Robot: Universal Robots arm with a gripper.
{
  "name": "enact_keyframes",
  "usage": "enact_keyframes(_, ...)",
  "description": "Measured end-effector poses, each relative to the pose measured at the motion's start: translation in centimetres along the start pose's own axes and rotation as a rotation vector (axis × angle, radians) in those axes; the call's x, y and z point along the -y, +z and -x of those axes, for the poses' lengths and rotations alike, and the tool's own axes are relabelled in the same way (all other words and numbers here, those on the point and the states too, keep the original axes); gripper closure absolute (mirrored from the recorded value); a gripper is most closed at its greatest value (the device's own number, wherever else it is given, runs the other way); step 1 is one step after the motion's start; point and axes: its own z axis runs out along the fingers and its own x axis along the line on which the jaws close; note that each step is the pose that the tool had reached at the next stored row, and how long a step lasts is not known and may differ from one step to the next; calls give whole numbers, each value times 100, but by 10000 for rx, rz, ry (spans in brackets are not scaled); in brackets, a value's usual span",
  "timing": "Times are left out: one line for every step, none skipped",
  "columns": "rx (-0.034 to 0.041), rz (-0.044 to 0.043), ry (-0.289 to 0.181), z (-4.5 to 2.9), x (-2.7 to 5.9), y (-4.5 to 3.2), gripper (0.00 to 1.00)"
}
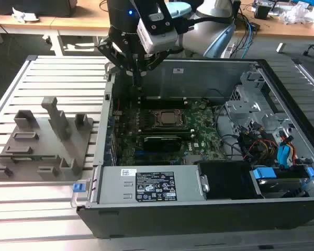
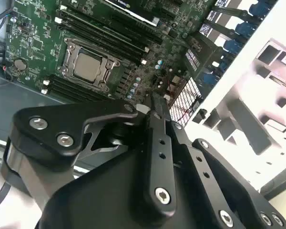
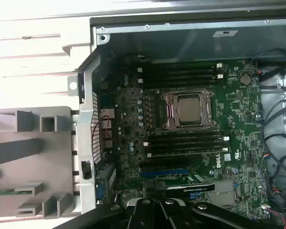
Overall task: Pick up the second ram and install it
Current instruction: 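Reach for the second ram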
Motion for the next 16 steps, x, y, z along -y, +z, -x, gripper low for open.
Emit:
enact_keyframes(0, 0, 0, 0, 0, 0, 89)
enact_keyframes(-1, -2, 1, -19, 2, -1, 89)
enact_keyframes(0, -2, 1, -81, 6, -3, 89)
enact_keyframes(0, -1, 0, -128, 10, -4, 89)
enact_keyframes(1, 0, -1, -175, 13, -5, 89)
enact_keyframes(0, 0, 1, -213, 16, -6, 89)
enact_keyframes(0, 0, 1, -246, 18, -7, 89)
enact_keyframes(0, -1, -1, -341, 26, -9, 89)
enact_keyframes(1, 0, 0, -412, 31, -11, 89)
enact_keyframes(0, -1, -1, -455, 34, -12, 89)
enact_keyframes(1, 0, -1, -499, 37, -13, 89)
enact_keyframes(1, 0, 0, -548, 41, -15, 89)
enact_keyframes(1, 0, 0, -601, 45, -16, 89)
enact_keyframes(0, -1, 0, -627, 47, -17, 89)
enact_keyframes(0, 0, 0, -648, 48, -17, 89)
enact_keyframes(0, -1, -1, -687, 51, -19, 89)
